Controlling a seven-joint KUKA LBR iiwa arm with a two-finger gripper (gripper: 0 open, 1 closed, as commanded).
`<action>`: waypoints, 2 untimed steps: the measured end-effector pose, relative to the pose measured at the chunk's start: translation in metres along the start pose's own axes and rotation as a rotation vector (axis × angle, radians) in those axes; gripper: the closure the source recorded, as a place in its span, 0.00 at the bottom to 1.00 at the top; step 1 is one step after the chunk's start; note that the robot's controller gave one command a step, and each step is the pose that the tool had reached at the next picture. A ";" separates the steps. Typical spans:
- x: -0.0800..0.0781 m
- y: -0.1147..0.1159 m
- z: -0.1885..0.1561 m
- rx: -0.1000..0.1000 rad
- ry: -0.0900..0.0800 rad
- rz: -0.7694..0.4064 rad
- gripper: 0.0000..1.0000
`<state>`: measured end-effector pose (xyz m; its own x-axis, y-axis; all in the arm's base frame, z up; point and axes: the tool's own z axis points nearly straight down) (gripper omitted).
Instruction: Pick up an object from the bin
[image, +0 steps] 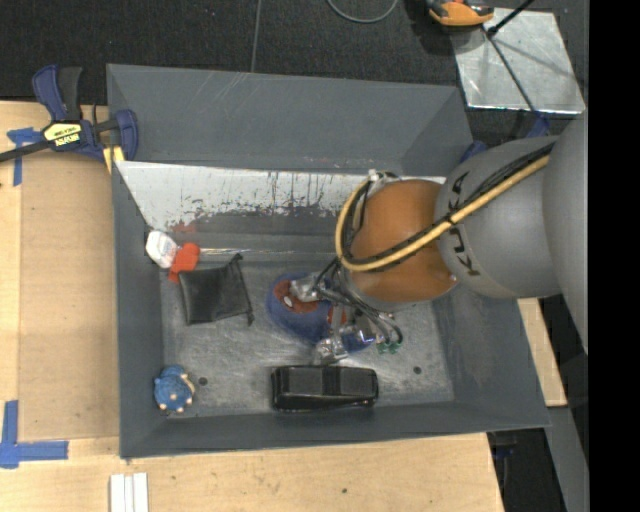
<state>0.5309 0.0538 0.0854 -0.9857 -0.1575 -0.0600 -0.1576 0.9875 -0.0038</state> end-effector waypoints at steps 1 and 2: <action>0.015 0.012 0.000 -0.005 -0.019 0.251 0.00; 0.015 0.006 0.000 0.000 -0.012 0.066 0.00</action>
Offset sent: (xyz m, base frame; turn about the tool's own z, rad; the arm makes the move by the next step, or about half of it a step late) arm -0.0365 0.0054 -0.0154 0.2544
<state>0.5153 0.0577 0.0843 -0.9932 -0.0922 -0.0716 -0.0925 0.9957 0.0008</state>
